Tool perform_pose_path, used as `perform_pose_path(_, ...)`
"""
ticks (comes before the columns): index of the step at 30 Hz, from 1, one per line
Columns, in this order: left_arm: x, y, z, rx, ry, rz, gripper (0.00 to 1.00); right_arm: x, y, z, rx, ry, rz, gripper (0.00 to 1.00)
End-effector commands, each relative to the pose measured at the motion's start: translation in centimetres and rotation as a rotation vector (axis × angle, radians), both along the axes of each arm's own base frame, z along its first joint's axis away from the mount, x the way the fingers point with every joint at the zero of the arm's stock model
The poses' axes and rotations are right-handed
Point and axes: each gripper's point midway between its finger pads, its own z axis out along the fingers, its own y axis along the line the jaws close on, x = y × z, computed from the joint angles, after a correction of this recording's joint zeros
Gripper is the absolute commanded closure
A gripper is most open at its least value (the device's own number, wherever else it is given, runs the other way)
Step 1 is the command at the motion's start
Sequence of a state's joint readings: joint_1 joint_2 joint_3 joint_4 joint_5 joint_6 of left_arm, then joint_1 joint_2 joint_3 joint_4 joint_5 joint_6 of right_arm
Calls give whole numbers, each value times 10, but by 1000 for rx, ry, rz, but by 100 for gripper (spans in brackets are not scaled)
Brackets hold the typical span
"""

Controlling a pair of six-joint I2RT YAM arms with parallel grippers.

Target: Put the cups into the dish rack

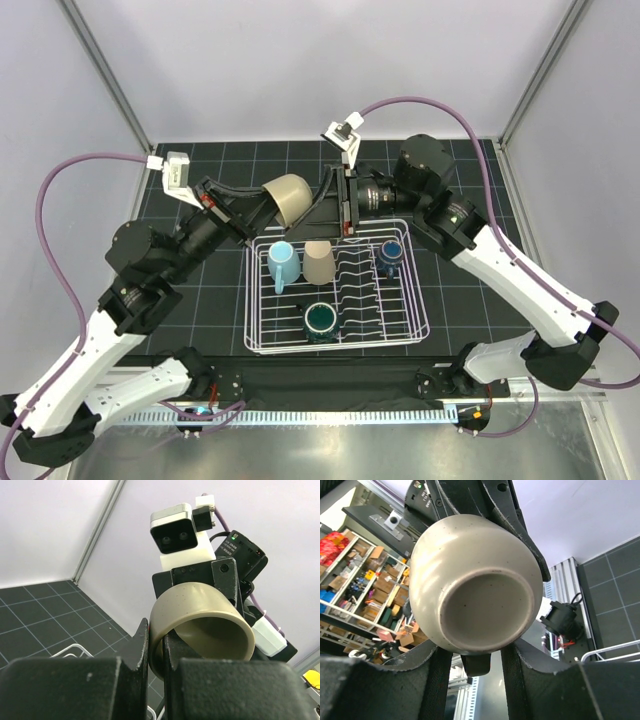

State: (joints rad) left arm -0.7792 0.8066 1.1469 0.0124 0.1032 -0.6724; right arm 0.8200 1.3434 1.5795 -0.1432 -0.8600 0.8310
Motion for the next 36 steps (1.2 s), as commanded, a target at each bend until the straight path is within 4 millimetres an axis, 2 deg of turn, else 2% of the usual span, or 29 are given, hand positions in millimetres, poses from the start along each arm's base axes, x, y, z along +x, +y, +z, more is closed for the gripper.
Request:
perform_pose_path(1,-24,-1,22,-46,-98,-88,100,-4,-13,34,117,-40,-12,57)
perform_pose_path(11,-30,-4,21,-46,-113,-128,100,-2,-11,33,141,-16,-6,68)
perform_pose_path(20,-34,-8,20,-61,-127,-160,100,0,-9,39,166,13,-16,69)
perform_pose_path(23,-34,-9,19,-64,-118,-170,100,1,-9,42,182,16,-13,79)
perform_pose_path(24,-34,-10,18,-63,-114,-173,100,2,-8,42,183,13,-15,88)
perform_pose_path(26,-32,-7,17,-73,-98,-159,100,3,-8,42,183,14,-16,96)
perform_pose_path(31,-22,1,7,-66,-47,-85,100,1,-10,44,209,-6,-23,96)
perform_pose_path(34,-16,7,-2,-35,-23,-34,93,2,-11,42,216,-18,-34,96)
perform_pose_path(35,-16,11,-2,-40,-16,-21,80,2,-12,42,215,-19,-41,96)
perform_pose_path(36,-14,13,-4,-43,-6,-3,73,3,-12,41,216,-18,-47,96)
